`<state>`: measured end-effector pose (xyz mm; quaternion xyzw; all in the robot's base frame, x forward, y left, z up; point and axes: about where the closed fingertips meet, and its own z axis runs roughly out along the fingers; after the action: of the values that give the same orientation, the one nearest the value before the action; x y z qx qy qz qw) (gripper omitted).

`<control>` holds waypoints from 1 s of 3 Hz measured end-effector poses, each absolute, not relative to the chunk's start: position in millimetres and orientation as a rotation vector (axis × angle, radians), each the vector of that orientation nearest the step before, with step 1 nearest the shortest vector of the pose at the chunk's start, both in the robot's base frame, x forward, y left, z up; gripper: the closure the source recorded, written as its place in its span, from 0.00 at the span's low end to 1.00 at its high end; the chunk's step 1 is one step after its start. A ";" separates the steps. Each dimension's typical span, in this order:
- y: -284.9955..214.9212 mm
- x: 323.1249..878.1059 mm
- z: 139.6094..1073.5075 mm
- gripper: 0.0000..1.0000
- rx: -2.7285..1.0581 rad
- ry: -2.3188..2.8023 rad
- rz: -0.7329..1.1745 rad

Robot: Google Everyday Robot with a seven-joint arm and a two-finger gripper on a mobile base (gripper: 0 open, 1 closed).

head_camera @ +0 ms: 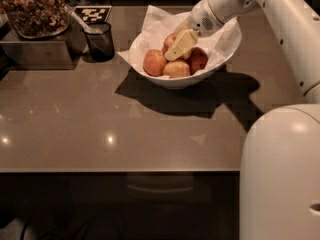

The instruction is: Pick apple from white bowl

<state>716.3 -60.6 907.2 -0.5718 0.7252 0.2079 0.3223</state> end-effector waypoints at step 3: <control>-70.5 710.0 902.2 0.82 -1.487 1.941 0.555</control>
Offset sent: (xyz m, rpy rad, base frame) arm -0.0242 -0.0339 -0.0259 -0.0208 0.0691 -0.0602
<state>710.0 -70.5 902.2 -0.5634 0.7356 0.2103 0.3118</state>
